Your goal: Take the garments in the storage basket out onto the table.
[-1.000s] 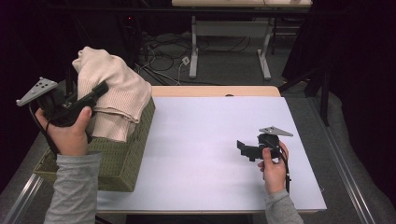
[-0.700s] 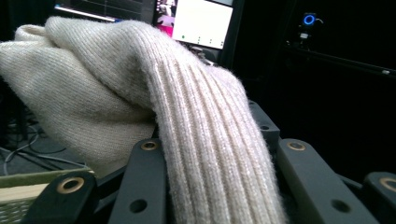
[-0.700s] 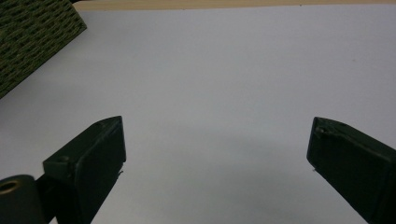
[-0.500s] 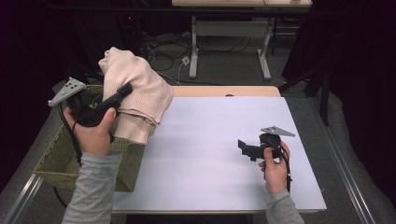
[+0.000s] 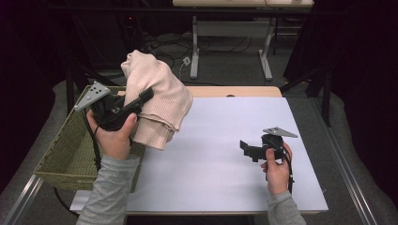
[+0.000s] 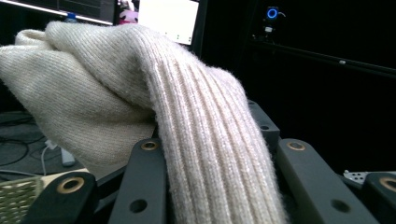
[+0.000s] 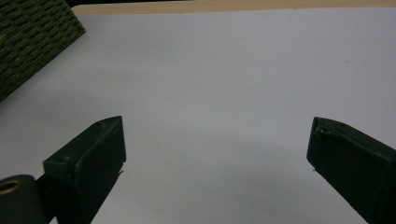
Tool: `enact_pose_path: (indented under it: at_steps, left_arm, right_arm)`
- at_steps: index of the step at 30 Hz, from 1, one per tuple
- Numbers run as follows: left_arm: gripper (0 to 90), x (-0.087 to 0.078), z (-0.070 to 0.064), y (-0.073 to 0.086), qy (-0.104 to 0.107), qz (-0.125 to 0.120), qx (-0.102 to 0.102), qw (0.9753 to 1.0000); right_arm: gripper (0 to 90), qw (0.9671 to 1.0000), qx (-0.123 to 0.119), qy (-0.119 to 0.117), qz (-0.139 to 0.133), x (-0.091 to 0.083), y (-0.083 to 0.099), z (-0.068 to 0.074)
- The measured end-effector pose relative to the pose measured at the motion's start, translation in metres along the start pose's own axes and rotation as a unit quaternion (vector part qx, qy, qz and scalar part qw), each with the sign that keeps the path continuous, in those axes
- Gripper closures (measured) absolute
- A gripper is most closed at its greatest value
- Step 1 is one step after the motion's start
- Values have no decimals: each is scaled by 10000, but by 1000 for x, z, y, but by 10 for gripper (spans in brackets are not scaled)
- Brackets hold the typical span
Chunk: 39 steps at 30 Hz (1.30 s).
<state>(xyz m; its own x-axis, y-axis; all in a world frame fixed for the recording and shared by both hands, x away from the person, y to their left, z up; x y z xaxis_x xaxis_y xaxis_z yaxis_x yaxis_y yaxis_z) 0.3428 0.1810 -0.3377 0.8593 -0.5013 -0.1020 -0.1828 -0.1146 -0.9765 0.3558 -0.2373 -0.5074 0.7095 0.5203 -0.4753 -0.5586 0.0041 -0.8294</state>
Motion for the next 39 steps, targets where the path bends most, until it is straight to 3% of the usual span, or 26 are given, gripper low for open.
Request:
enact_pose_path:
  at_steps: [8, 19, 25, 39]
  left_arm:
    - [670, 11, -14, 11, 151, 122, 59, 9998]
    - [670, 21, -21, 24, 225, 281, 66, 9993]
    - [670, 30, -26, 32, 304, 540, 126, 9980]
    - [669, 58, -40, 59, 504, 1324, 280, 9895]
  right_arm:
    - [43, 10000, -67, 7, 27, 0, 0, 0]
    - [43, 10000, -66, 33, 21, 1, 0, 0]
    - [43, 10000, -50, 7, 16, 0, 0, 0]
    - [44, 10000, -20, 25, -1, 0, 0, 0]
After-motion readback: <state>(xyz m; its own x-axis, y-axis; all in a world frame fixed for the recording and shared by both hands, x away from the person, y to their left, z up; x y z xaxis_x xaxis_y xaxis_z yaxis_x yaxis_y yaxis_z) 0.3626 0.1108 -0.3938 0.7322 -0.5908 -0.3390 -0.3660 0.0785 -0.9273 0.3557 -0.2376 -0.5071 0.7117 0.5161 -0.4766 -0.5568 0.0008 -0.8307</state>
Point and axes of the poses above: each handheld gripper's, and its own axes: x roughly forward along the jaws, y roughly out of its underside, z roughly to its left, the point moved 1 cm from there along x, roughly forward along the jaws, and after that the axes turned 10 degrees about -y, right-handed, at the moved point
